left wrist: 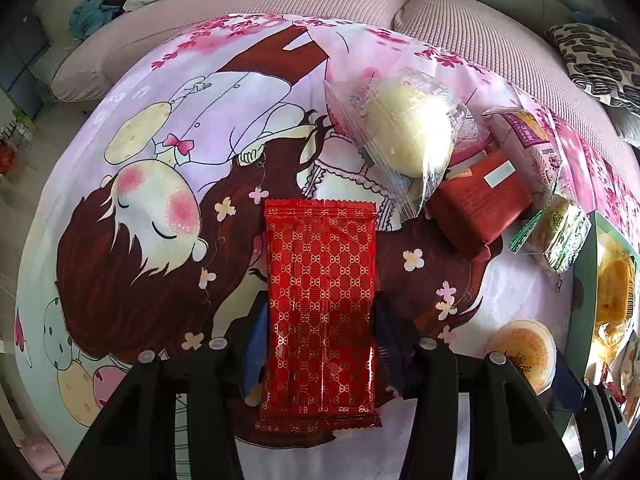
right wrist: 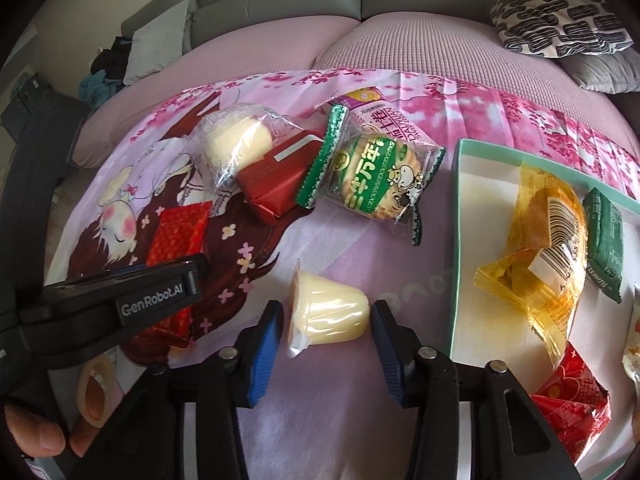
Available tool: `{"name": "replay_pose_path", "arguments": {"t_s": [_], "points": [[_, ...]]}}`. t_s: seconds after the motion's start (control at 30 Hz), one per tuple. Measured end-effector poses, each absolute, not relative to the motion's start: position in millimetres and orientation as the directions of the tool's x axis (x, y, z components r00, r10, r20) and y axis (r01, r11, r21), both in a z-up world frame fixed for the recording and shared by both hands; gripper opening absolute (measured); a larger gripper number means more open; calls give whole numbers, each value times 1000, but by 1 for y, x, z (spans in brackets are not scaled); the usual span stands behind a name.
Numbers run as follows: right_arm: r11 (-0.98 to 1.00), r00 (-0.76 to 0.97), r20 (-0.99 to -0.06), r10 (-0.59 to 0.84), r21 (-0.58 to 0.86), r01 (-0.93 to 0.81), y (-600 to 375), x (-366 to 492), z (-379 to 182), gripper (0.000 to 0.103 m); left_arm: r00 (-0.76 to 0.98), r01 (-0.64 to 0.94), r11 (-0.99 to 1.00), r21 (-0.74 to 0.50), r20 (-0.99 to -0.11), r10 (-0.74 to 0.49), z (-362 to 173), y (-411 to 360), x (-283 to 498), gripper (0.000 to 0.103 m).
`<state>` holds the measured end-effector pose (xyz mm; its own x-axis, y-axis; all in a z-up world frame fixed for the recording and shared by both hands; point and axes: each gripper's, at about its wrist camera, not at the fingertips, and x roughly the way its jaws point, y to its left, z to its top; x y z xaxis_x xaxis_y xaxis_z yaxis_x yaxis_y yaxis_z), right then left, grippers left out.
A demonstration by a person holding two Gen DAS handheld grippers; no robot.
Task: Organize snacks
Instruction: 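Grasp the red patterned packet with the left tool while the right tool grasps the cream pudding cup, then carry the red packet and pudding cup over the tray with both tools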
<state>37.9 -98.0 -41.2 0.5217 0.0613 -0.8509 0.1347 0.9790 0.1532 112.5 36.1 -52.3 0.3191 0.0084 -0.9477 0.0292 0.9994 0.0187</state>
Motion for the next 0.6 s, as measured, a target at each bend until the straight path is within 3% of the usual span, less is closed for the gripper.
{"name": "replay_pose_path", "arguments": {"t_s": [0.27,0.43,0.6], "points": [[980,527,-848,52,146,138,-98,38,-41,42,335,54,997,60,-941,39,-53,32,111,54],[980,527,-849,47,141,139,-97,37,-41,42,342,73,995,67,-939,38,-51,27,109,46],[981,529,-848,40,134,139,-96,35,-39,41,344,85,993,77,-938,43,-49,24,107,46]]}}
